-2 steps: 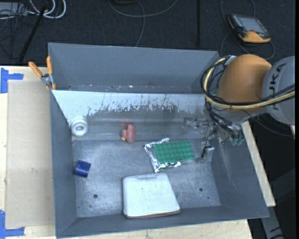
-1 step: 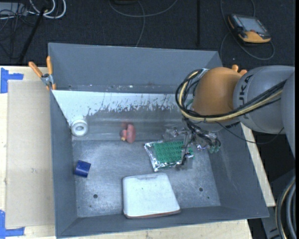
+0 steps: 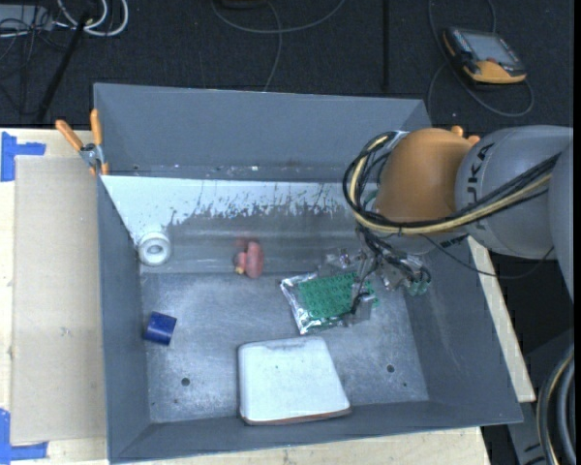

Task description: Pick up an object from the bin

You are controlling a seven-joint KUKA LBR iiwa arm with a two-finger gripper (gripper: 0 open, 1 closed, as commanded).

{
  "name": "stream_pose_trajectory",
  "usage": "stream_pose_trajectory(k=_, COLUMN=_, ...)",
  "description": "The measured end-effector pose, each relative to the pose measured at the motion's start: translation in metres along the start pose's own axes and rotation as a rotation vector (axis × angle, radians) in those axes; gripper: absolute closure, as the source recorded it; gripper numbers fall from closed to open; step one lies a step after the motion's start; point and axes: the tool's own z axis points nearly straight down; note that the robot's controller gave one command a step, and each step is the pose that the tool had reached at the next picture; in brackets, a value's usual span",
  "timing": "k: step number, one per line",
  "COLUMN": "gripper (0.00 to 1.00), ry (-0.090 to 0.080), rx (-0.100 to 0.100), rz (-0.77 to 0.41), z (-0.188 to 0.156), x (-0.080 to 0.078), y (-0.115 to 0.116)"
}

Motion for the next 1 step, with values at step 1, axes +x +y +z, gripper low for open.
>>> stream_pose_trajectory(k=1, gripper=1.0, ry=-0.008, rx=0.003, rz=-0.024, z=-0.185, x=0.0287, y=0.026)
